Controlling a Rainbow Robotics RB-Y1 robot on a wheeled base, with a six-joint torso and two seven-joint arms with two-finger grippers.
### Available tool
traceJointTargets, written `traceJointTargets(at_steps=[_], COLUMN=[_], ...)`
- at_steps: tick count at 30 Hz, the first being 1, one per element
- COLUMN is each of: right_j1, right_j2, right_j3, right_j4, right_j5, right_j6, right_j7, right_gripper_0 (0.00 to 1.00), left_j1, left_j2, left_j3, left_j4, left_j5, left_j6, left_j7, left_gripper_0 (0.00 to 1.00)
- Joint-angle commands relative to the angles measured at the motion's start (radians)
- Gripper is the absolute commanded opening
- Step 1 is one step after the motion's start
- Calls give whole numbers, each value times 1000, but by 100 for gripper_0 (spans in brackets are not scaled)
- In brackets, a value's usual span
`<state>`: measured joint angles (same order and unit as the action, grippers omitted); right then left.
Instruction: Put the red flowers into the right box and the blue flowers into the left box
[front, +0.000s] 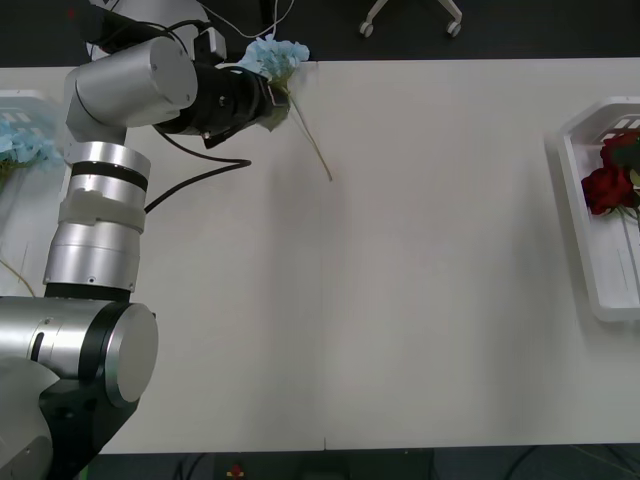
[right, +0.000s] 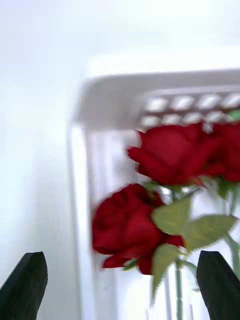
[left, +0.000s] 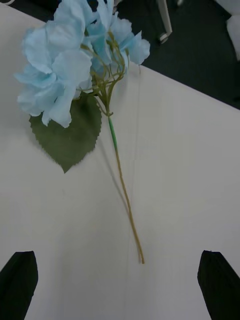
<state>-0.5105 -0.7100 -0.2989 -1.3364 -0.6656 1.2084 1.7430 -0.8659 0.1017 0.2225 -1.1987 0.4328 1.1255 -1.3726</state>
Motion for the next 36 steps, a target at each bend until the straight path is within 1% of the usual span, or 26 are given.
traceJointTargets(at_steps=[1,4,6,9,11,13,17,20,26,28,29,30,32,33,34,36], right_j1=[-31,-29,-29,-29,-29,-29,-33,-51,-135,-166,-195,-201,-255,-270,-280,-322], right_j2=[-51,-51,-51,-51,-51,-51,-46,-29,50,64,72,72,98,116,130,184], right_j3=[9,37,57,106,138,175,257,328,423,458,495,504,573,586,592,623], right_j4=[-116,-132,-133,-133,-142,-171,-237,-274,-279,-274,-264,-260,-222,-204,-190,-133], right_j5=[-123,-267,-339,-454,-488,-499,-494,-476,-312,-259,-233,-232,-219,-215,-209,-161], right_j6=[39,39,39,39,36,31,25,16,17,17,17,16,16,11,7,-6], right_j7=[90,176,234,328,365,382,357,270,93,55,33,29,-33,-53,-65,-108], right_gripper_0=[87,88,90,92,92,92,92,93,93,92,92,93,92,92,93,92], left_j1=[-50,-50,-50,-55,-56,-59,-65,-68,-68,-68,-73,-73,-74,-74,-73,-59], left_j2=[30,30,30,30,30,30,30,30,30,30,30,30,30,32,32,36], left_j3=[-15,-61,-91,-154,-183,-203,-210,-204,-192,-187,-180,-181,-167,-163,-161,-158], left_j4=[-10,60,122,257,315,357,390,390,390,390,386,386,364,352,338,257], left_j5=[15,1,-5,-39,-72,-111,-198,-233,-220,-220,-217,-217,-209,-204,-203,-194], left_j6=[-133,-302,-421,-624,-691,-727,-740,-742,-725,-717,-717,-717,-714,-702,-687,-575], left_j7=[64,61,58,47,43,41,43,49,55,55,55,56,61,61,61,61], left_gripper_0=[92,92,93,93,93,93,92,92,91,91,91,91,91,91,91,91])
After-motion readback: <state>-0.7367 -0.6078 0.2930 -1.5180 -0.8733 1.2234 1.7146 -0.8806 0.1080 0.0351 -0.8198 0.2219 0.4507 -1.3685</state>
